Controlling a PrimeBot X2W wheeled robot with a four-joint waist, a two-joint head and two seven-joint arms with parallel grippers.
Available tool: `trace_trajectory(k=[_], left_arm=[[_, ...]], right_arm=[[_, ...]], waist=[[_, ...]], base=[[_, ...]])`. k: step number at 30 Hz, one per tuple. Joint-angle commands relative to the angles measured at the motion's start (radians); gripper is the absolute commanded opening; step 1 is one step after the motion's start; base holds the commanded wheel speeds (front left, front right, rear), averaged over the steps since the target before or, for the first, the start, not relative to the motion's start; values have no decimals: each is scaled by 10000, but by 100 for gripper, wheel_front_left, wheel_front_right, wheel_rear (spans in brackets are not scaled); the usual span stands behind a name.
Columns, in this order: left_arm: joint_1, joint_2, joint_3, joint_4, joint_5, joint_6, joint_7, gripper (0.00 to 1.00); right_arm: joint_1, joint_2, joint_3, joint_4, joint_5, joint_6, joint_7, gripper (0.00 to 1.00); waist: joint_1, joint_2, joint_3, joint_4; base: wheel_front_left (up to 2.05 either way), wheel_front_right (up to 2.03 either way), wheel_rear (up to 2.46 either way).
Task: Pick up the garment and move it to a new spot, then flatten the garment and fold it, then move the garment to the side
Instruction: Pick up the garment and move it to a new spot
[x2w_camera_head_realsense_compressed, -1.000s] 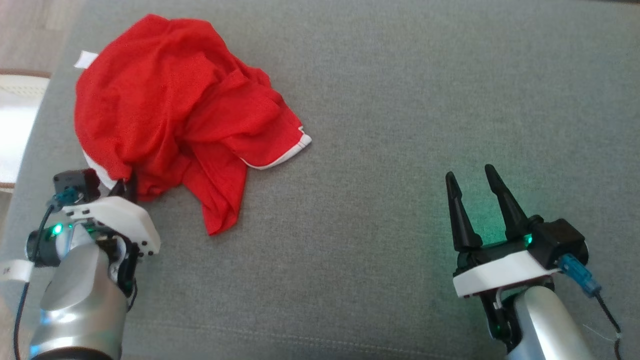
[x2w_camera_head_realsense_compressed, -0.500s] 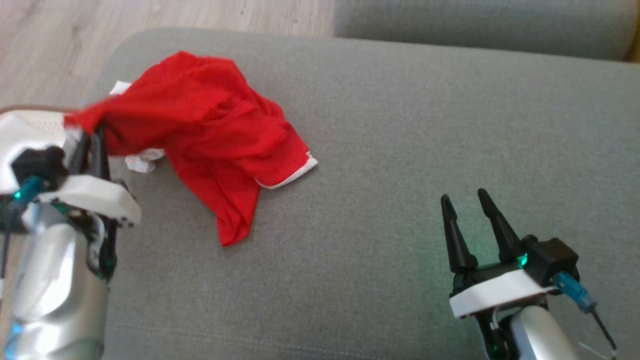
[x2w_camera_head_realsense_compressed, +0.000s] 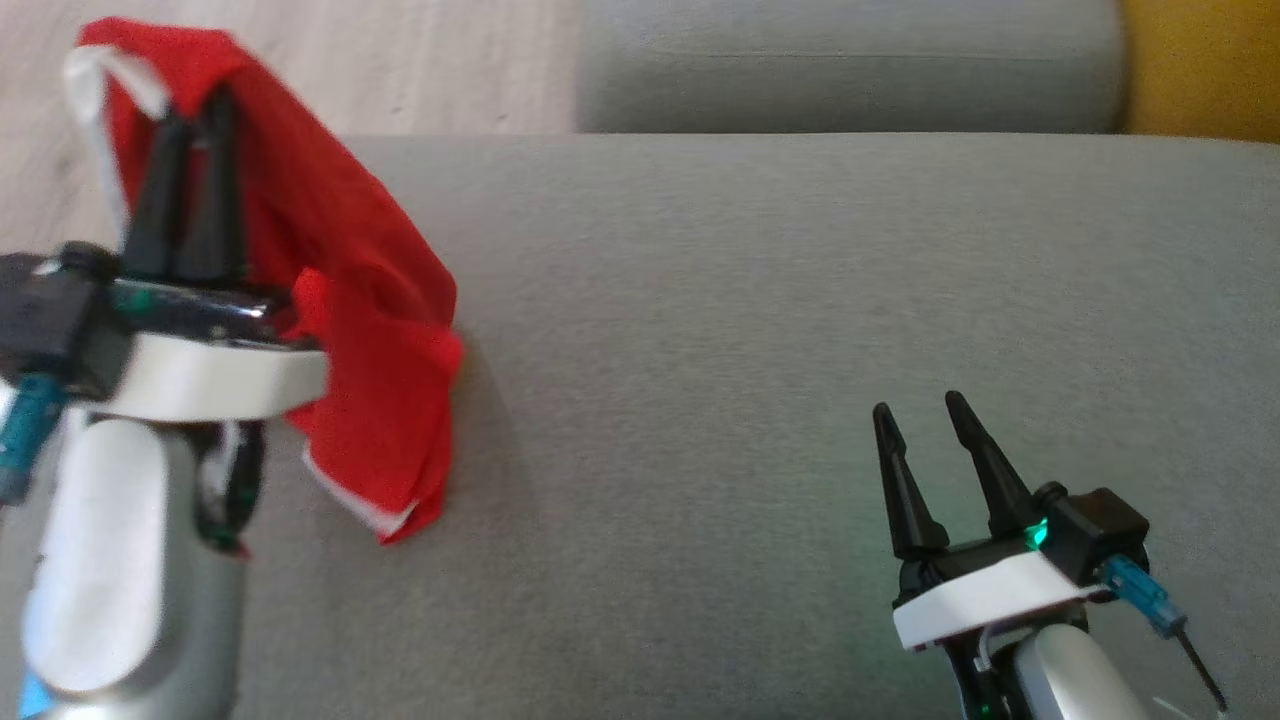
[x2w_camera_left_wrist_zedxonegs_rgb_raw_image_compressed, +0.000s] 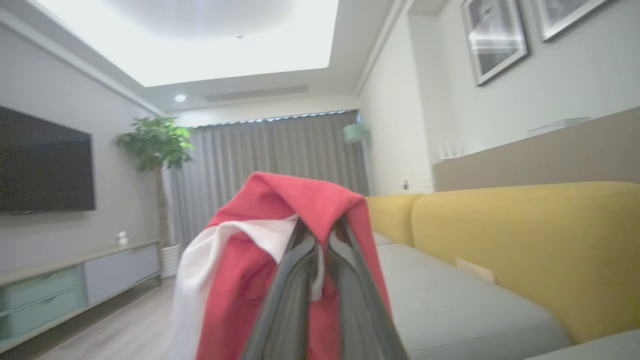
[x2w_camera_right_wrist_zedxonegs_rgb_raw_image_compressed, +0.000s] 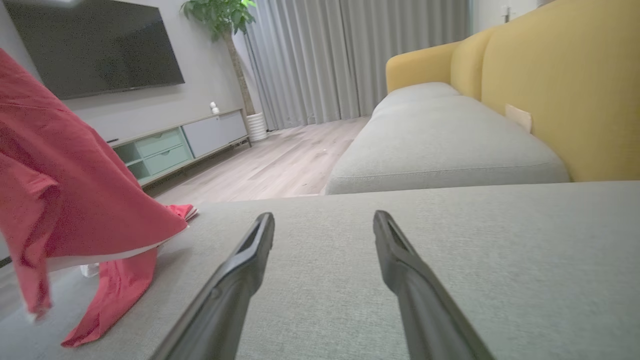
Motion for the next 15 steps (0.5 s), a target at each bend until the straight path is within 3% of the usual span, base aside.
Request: trace_trajectory(k=[1,8,15], left_arm=[[-567,141,202,-463,112,-57,-50,0],[-1313,-402,-845,-689,233,-371,-50,0],[-2562,-790,-1533,366,470,-389,50,0]], right_arm=[[-109,-45,240,-350,105,-7,-120,100],[-202,-45,302,-524,255,-7,-120,100],[-419,-45,486,-762,448,-7,-120,100]], waist=[[0,0,-151,-422],[0,0,-118,-1809],[0,0,217,-3329]], base=[[0,0,0],[0,0,0],[0,0,0]])
